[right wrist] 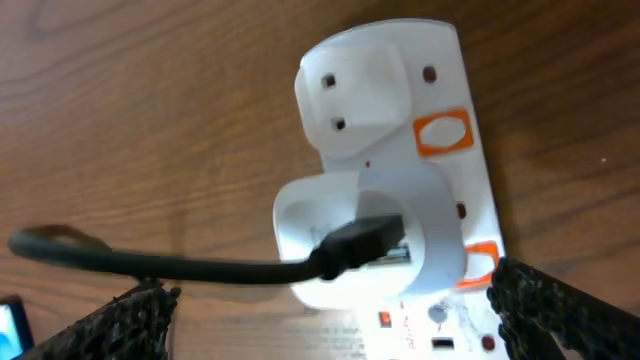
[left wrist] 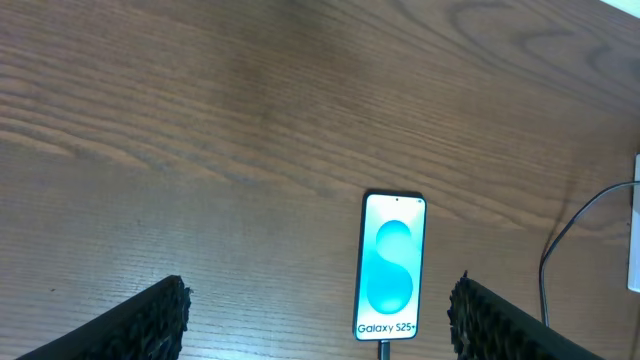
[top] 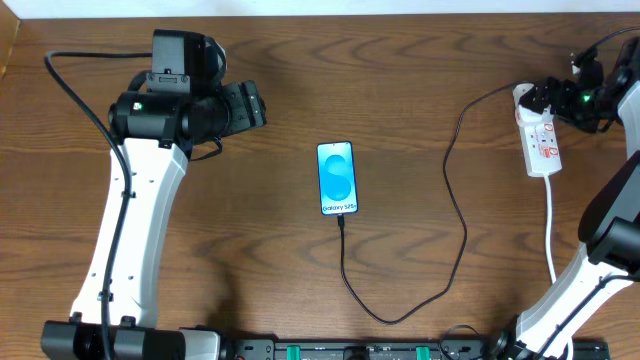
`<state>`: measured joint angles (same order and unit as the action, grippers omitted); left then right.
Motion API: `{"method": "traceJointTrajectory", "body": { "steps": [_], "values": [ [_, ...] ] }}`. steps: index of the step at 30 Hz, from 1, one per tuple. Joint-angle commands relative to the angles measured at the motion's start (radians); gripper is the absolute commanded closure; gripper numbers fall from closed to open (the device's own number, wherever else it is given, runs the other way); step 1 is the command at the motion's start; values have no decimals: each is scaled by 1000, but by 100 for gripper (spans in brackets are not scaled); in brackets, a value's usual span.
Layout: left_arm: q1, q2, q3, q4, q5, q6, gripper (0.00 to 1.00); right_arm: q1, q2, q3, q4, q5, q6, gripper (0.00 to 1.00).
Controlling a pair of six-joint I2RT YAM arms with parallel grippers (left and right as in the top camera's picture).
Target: Plug charger to phone and switch on socket
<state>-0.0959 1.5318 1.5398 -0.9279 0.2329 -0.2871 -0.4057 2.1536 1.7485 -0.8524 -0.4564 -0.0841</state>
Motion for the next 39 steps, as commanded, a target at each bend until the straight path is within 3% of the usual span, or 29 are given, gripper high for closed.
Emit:
{"method": "traceJointTrajectory", "body": {
  "steps": [1,39],
  "values": [
    [-1,-9,9,-3,-10,13,17,23,26,-72,62,2,9,1],
    [-1,-9,9,-3,-10,13,17,28,26,-171,106,-105,74,1]
  ]
}}
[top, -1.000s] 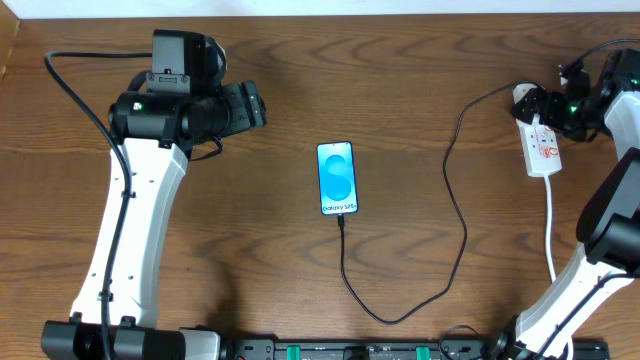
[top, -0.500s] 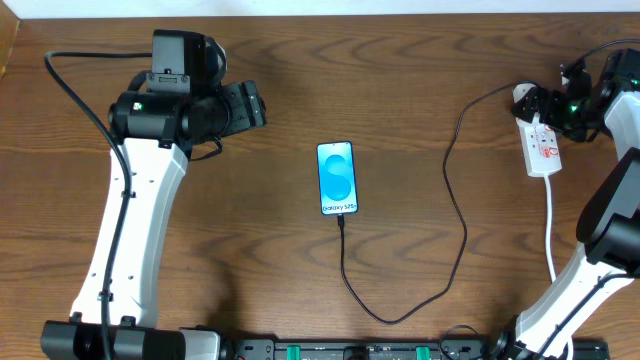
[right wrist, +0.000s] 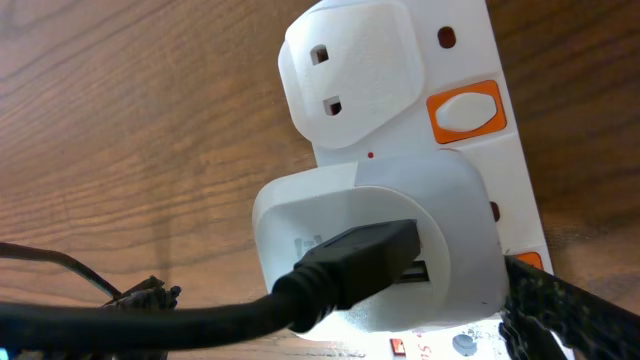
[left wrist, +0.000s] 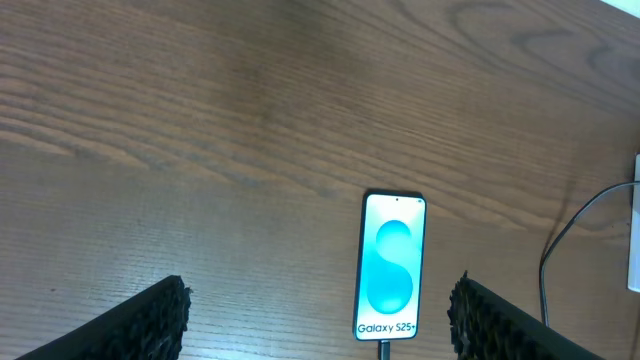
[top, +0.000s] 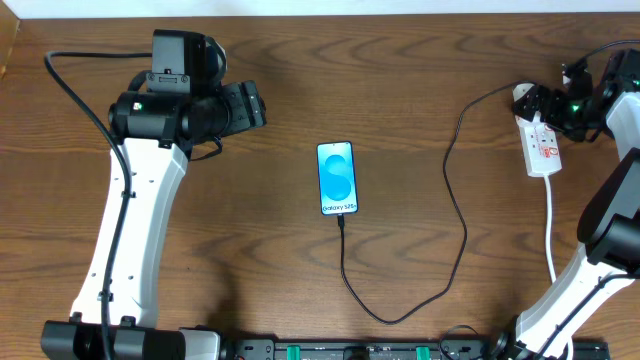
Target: Plug charger to phone and switch on socket
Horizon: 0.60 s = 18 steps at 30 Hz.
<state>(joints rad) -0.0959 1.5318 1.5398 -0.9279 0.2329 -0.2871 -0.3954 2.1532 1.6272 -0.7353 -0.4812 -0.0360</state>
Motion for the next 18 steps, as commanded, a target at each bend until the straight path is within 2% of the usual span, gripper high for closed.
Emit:
{"method": "traceJointTrajectory", "body": {
  "steps": [1,15,18],
  "values": [
    [-1,-9,9,-3,-10,13,17,18,26,-56,-5,-79,29,1],
    [-1,-9,9,-3,-10,13,17,14,21,-92,16,-84,43,1],
    [-1,-9,9,-3,-10,13,17,14,2,-90,9,-36,78,1]
  ]
}}
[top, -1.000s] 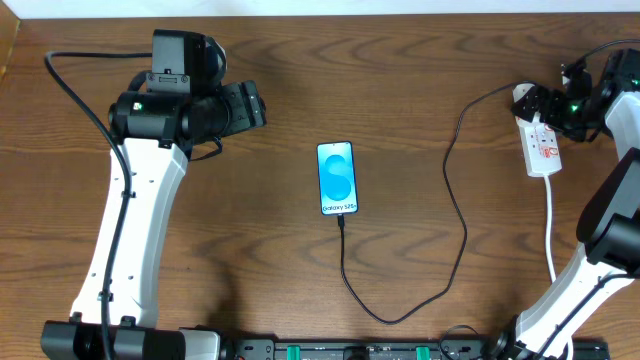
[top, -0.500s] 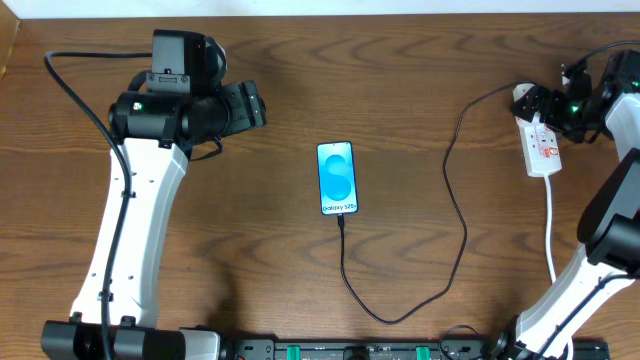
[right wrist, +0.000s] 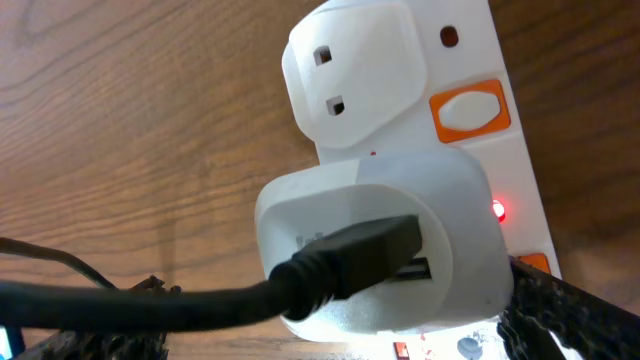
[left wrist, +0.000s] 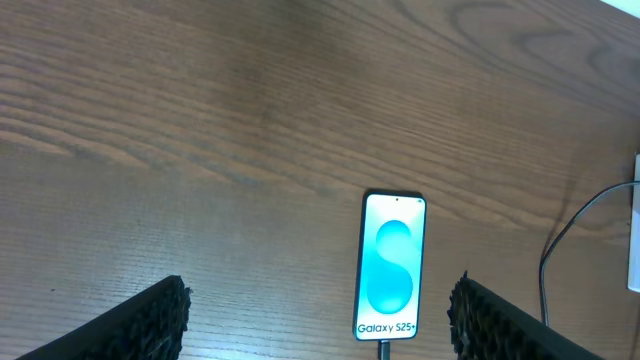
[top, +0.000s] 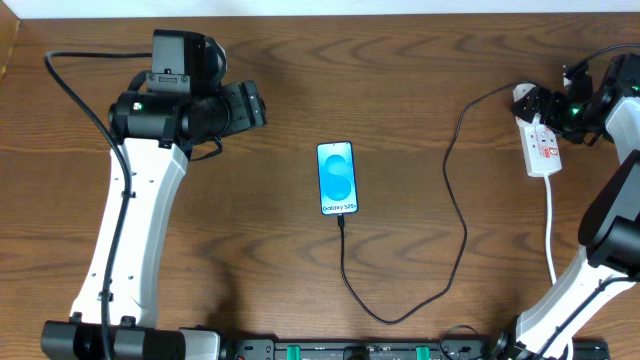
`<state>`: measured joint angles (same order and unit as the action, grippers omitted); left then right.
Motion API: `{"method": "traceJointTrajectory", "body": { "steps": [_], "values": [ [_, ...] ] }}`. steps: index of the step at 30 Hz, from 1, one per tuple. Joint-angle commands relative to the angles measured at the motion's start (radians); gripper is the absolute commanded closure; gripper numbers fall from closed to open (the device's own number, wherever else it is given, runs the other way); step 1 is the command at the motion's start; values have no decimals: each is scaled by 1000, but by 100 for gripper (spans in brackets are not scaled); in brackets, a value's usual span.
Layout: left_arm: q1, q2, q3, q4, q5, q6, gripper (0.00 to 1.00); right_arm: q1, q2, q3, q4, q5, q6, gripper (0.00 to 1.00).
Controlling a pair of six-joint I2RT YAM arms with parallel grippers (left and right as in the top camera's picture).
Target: Plug charger to phone and switch on socket
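Observation:
The phone (top: 336,178) lies face up mid-table with its screen lit, also visible in the left wrist view as the phone (left wrist: 393,265). A black cable (top: 455,215) runs from its lower end round to a white adapter (right wrist: 385,250) plugged into the white power strip (top: 541,143). A red light (right wrist: 497,210) glows beside the adapter. My right gripper (right wrist: 335,335) is open and low over the strip, its right finger (right wrist: 570,315) on the orange switch (right wrist: 533,263) by the adapter. My left gripper (left wrist: 320,340) hangs open, left of the phone.
A second orange switch (right wrist: 470,110) and an empty socket (right wrist: 355,75) sit at the strip's far end. The strip's white lead (top: 551,235) runs towards the table's front edge on the right. The cable loops wide across the wood between phone and strip.
The red light beside the adapter was dark and is now lit. My right gripper sits almost where it was, finger on the switch. Phone, cable and left arm are unchanged.
First my right gripper stood higher over the strip, with the adapter and cable plugged in and no light showing. Then it was lower and closer, its right finger at the orange switch, light still dark. Now the red light glows. The left arm stayed put throughout.

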<state>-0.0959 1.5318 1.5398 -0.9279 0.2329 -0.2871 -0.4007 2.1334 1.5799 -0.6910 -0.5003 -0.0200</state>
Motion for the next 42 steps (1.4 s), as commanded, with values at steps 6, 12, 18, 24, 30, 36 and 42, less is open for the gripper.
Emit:
{"method": "traceJointTrajectory", "body": {
  "steps": [6,12,18,24,30,36,42],
  "values": [
    [-1,-9,9,-3,-10,14,17,20,-89,-43,-50,90,76,1],
    [-1,-9,9,-3,-10,13,17,20,-228,-43,-84,169,115,1],
    [-1,-9,9,-3,-10,13,17,21,-379,-43,-117,195,155,1],
    [-1,-9,9,-3,-10,13,17,23,-540,-43,-126,93,154,1],
    [-1,-9,9,-3,-10,13,17,23,-623,-43,-129,78,154,1],
    [-1,-9,9,-3,-10,13,17,23,-694,-43,-133,14,154,1],
    [-1,-9,9,-3,-10,13,17,23,-706,-43,-136,23,154,1]
  ]
}}
